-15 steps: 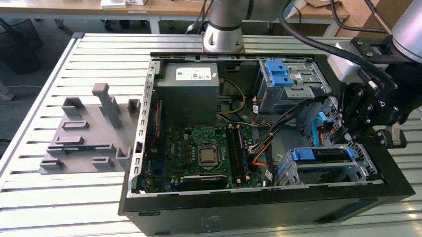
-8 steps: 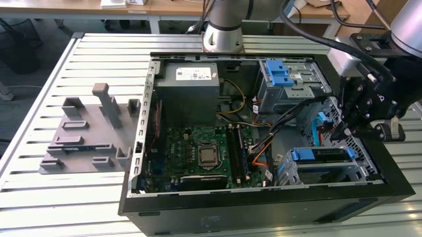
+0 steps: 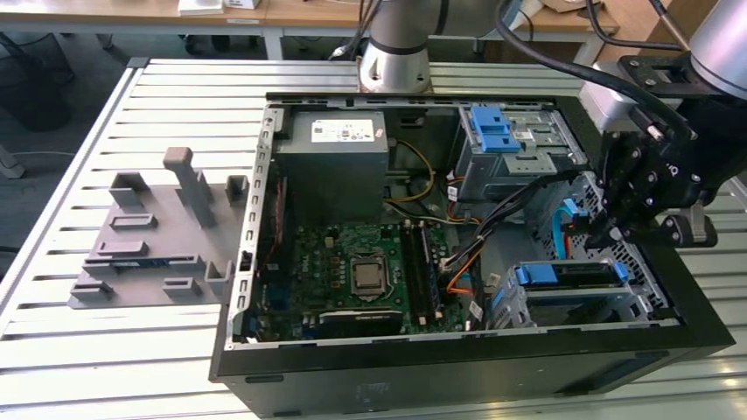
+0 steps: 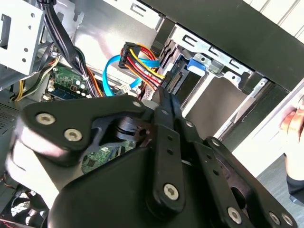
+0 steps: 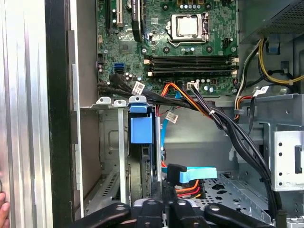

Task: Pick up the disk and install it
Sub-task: 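Insert the first disk wire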

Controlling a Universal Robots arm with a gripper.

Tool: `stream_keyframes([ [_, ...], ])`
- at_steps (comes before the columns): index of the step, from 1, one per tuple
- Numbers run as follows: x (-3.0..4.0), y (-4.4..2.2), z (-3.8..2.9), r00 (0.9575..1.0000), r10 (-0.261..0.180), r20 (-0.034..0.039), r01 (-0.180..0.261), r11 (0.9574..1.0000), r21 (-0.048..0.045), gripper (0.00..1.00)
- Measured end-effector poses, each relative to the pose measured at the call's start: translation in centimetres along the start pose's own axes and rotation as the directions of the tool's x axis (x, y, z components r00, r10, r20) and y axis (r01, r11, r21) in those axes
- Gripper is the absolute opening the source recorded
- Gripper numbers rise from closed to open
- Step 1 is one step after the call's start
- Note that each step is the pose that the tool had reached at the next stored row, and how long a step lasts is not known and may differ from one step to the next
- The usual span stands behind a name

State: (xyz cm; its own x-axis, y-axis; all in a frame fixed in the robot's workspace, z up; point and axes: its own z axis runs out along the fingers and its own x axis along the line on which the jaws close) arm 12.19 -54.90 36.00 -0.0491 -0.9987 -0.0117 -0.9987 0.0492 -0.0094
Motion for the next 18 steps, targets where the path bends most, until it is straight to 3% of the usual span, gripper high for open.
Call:
stream_keyframes([
  [1, 0.00, 0.00, 0.00, 1.0000, 0.000, -0.0001, 0.000, 1.0000, 0.0000, 0.17],
  [2, 0.00, 0.00, 0.00, 1.0000, 0.000, -0.0001, 0.000, 1.0000, 0.0000, 0.24],
  [6, 0.00, 0.00, 0.08, 1.0000, 0.000, -0.0001, 0.000, 1.0000, 0.0000, 0.25],
  [7, 0.00, 0.00, 0.13, 1.0000, 0.000, 0.0000, 0.000, 1.0000, 0.0000, 0.31],
  [18, -0.06, -0.16, 0.87, 1.0000, 0.000, 0.0005, 0.000, 1.0000, 0.0000, 0.31],
])
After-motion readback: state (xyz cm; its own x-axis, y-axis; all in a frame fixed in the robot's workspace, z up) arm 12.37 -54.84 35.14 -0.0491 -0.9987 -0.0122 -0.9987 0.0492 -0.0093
